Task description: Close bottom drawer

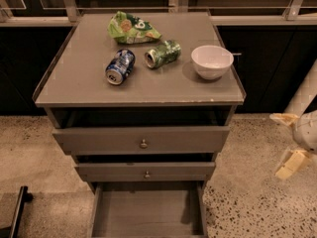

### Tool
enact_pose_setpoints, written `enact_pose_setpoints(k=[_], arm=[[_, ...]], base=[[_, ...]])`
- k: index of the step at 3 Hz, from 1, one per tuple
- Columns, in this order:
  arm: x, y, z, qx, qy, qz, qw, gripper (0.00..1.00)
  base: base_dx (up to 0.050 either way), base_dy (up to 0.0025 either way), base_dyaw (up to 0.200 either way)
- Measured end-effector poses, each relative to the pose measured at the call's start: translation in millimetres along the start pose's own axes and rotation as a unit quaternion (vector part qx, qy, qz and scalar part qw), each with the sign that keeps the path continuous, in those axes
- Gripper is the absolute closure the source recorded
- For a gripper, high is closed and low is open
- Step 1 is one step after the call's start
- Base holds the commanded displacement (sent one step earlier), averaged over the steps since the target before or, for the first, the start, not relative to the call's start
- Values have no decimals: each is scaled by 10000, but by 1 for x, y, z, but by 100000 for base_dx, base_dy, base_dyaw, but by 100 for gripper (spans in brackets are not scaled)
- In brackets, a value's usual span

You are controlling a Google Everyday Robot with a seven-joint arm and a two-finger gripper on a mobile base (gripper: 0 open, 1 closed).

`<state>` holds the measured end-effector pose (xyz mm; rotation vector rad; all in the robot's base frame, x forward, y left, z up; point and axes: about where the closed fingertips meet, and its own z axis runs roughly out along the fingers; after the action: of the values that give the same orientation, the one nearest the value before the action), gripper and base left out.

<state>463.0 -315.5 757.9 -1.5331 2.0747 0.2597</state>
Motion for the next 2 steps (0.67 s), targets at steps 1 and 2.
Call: enact_pose_setpoints(k=[1,2], arm=[[19,4,32,-267,-115,145,9995,0],[19,4,32,-268,-115,145,9995,0]], base=[[0,0,0],[-4800,0,-2]])
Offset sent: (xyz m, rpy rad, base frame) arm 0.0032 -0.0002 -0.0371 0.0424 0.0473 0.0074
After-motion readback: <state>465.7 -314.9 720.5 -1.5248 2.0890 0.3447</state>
